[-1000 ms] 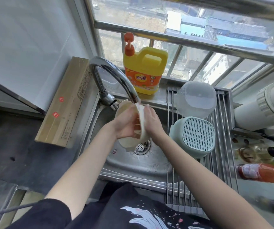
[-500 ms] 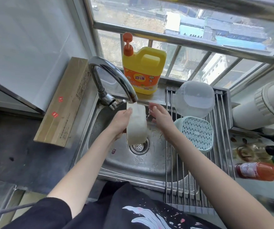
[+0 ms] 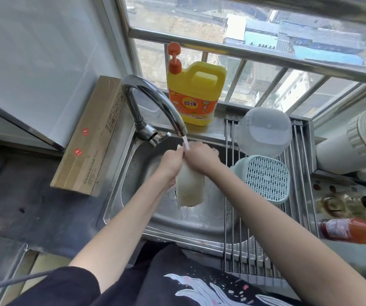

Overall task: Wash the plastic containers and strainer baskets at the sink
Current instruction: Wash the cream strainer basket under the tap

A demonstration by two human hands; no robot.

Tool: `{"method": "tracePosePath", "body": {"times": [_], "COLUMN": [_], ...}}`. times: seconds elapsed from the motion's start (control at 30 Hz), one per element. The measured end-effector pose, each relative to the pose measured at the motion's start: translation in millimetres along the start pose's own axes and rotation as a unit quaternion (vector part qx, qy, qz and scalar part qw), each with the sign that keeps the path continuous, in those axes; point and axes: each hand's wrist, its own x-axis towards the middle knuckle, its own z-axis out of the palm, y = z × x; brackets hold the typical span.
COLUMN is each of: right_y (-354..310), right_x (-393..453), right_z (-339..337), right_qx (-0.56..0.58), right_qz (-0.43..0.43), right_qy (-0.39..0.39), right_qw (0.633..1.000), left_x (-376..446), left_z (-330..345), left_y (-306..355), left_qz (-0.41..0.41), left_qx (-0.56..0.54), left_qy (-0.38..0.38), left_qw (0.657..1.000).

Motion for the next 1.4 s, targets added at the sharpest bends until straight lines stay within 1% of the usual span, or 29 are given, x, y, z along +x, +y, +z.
{"method": "tracePosePath", "body": {"times": [0.03, 0.07, 0.1, 0.17, 0.2, 0.23, 0.27, 0.3, 0.33, 0.4, 0.43, 0.47, 0.53, 0.63, 0.67, 0.73, 0.77, 0.8, 0.87, 0.9, 0.93, 1.0, 1.03, 1.07, 1.13, 1.17, 1.23, 1.27, 1.4], "right_y": [-2, -1, 0, 9, 14, 19, 19, 17, 16, 15, 16, 16, 16, 15, 14, 13, 13, 13, 18, 20, 24, 30, 33, 35, 41, 43, 46, 46, 37], "right_x": [-6, -12, -24, -45, -49, -46, -44, -41, -34, -17, -9, -4, 6, 12, 13, 11, 8, 3, -6, -10, -11, -13, -15, -15, -18, -19, -17, -16, -10], "right_z": [4, 13, 22, 38, 42, 44, 39, 31, 24, 11, 8, 4, -5, -16, -17, -15, -11, -6, 7, 13, 20, 30, 34, 39, 48, 50, 52, 53, 56], "right_qx": [-0.059, -0.092, -0.091, -0.059, -0.035, -0.005, 0.062, 0.138, 0.202, 0.209, 0.205, 0.205, 0.222, 0.303, 0.317, 0.332, 0.356, 0.399, 0.469, 0.479, 0.481, 0.488, 0.510, 0.557, 0.647, 0.671, 0.686, 0.693, 0.703], "right_qz": [-0.026, -0.058, -0.095, -0.174, -0.202, -0.216, -0.204, -0.160, -0.097, 0.005, 0.023, 0.030, 0.060, 0.125, 0.124, 0.082, 0.063, 0.051, 0.036, 0.032, 0.038, 0.089, 0.126, 0.160, 0.207, 0.217, 0.234, 0.242, 0.290], "right_qy": [0.030, 0.076, 0.127, 0.213, 0.245, 0.258, 0.230, 0.174, 0.097, -0.054, -0.092, -0.102, -0.100, -0.132, -0.128, -0.081, -0.044, -0.010, 0.037, 0.041, 0.043, 0.031, 0.018, 0.004, -0.015, -0.010, 0.006, 0.007, -0.021], "right_qw": [0.997, 0.991, 0.983, 0.960, 0.948, 0.942, 0.950, 0.962, 0.970, 0.976, 0.974, 0.973, 0.968, 0.936, 0.932, 0.936, 0.931, 0.915, 0.882, 0.876, 0.875, 0.868, 0.851, 0.815, 0.734, 0.708, 0.689, 0.679, 0.650], "left_x": [4, 6, 13, 22, 19, 15, 11, 10, 7, 4, 5, 7, 4, 4, 5, 5, 5, 6, 9, 9, 11, 16, 14, 11, 5, 1, -4, -6, -11], "left_z": [-3, -8, -13, -21, -20, -19, -18, -16, -13, -10, -9, -10, -15, -26, -29, -32, -33, -33, -34, -35, -35, -37, -37, -35, -31, -30, -31, -32, -30], "left_y": [3, 9, 11, 13, 14, 11, 8, 4, 1, -3, -4, -5, -2, -2, -3, -1, 2, 6, 15, 21, 26, 30, 32, 34, 37, 38, 37, 37, 31], "left_qz": [-0.003, -0.012, -0.027, -0.057, -0.063, -0.064, -0.068, -0.070, -0.062, -0.036, -0.027, -0.014, 0.029, 0.083, 0.100, 0.113, 0.094, 0.061, -0.014, -0.044, -0.069, -0.092, -0.083, -0.075, -0.079, -0.077, -0.074, -0.071, -0.070], "left_qx": [-0.019, -0.033, -0.042, -0.057, -0.050, -0.037, -0.009, 0.008, 0.047, 0.117, 0.134, 0.142, 0.151, 0.148, 0.151, 0.125, 0.085, 0.011, -0.115, -0.134, -0.141, -0.164, -0.185, -0.206, -0.207, -0.180, -0.136, -0.128, -0.237], "left_qy": [0.009, 0.015, 0.005, -0.043, -0.057, -0.066, -0.072, -0.083, -0.093, -0.096, -0.083, -0.076, -0.082, -0.102, -0.101, -0.099, -0.097, -0.110, -0.163, -0.170, -0.153, -0.138, -0.139, -0.158, -0.224, -0.254, -0.290, -0.292, -0.302], "left_qw": [1.000, 0.999, 0.999, 0.996, 0.995, 0.995, 0.995, 0.994, 0.993, 0.988, 0.987, 0.987, 0.985, 0.980, 0.978, 0.981, 0.987, 0.992, 0.980, 0.975, 0.976, 0.972, 0.969, 0.963, 0.949, 0.947, 0.944, 0.945, 0.921]}}
